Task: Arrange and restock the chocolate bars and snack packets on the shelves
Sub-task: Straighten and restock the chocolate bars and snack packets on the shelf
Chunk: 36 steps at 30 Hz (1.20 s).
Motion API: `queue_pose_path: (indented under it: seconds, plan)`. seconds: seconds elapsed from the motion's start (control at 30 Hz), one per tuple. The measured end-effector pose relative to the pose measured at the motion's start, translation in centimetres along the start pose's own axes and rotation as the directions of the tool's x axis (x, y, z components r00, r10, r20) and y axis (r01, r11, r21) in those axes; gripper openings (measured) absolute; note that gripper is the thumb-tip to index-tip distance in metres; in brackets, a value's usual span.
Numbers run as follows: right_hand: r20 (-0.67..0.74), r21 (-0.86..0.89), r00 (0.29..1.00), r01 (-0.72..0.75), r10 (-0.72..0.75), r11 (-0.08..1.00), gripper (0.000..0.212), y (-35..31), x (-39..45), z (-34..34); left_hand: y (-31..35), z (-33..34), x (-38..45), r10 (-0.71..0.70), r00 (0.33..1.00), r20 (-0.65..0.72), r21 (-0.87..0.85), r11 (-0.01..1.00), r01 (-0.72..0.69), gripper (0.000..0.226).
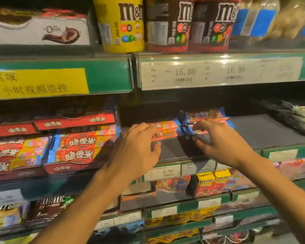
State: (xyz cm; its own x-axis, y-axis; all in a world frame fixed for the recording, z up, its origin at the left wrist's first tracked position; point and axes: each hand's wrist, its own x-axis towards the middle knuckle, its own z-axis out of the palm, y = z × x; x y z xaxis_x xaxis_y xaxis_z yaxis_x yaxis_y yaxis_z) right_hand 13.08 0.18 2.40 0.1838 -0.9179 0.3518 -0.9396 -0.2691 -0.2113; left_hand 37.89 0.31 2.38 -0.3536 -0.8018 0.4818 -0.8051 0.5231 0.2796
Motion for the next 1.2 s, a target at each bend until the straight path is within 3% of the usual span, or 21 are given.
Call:
queue_pose_path:
  seconds: [0.17,0.3,0.57,0.8,1.0,1.2]
  plan:
    - [0.122,-0.083,0.991,-0.044,0.054,0.996,0.035,5.3,0.6,0.5,-0.5,3.9,2.4,-0.053,0.995,0.081,0.197,0.98,0.036,0.031]
    - [0.13,-0.117,0.991,-0.014,0.029,0.993,0.041,7.1,1.3,0.8,-0.8,5.0,2.8,-0.078,0.993,0.085,0.253,0.966,0.054,0.031]
    - [0.155,-0.136,0.988,0.019,0.002,0.991,0.046,8.1,2.3,0.6,0.0,5.3,3.1,-0.112,0.986,0.125,0.187,0.978,0.088,0.039]
    - [0.191,-0.091,0.981,0.063,-0.045,0.994,0.039,8.9,1.7,0.0,0.4,4.6,2.4,-0.119,0.98,0.161,0.077,0.991,0.108,0.014]
    - [0.268,-0.121,0.963,0.048,-0.014,0.991,0.045,9.9,1.6,-1.0,0.3,4.6,2.5,-0.148,0.945,0.29,0.041,0.989,0.143,0.046]
    - [0.27,-0.067,0.963,0.04,-0.021,0.997,0.042,9.9,0.8,-1.1,0.3,4.7,2.2,-0.131,0.954,0.269,0.0,0.991,0.137,0.038]
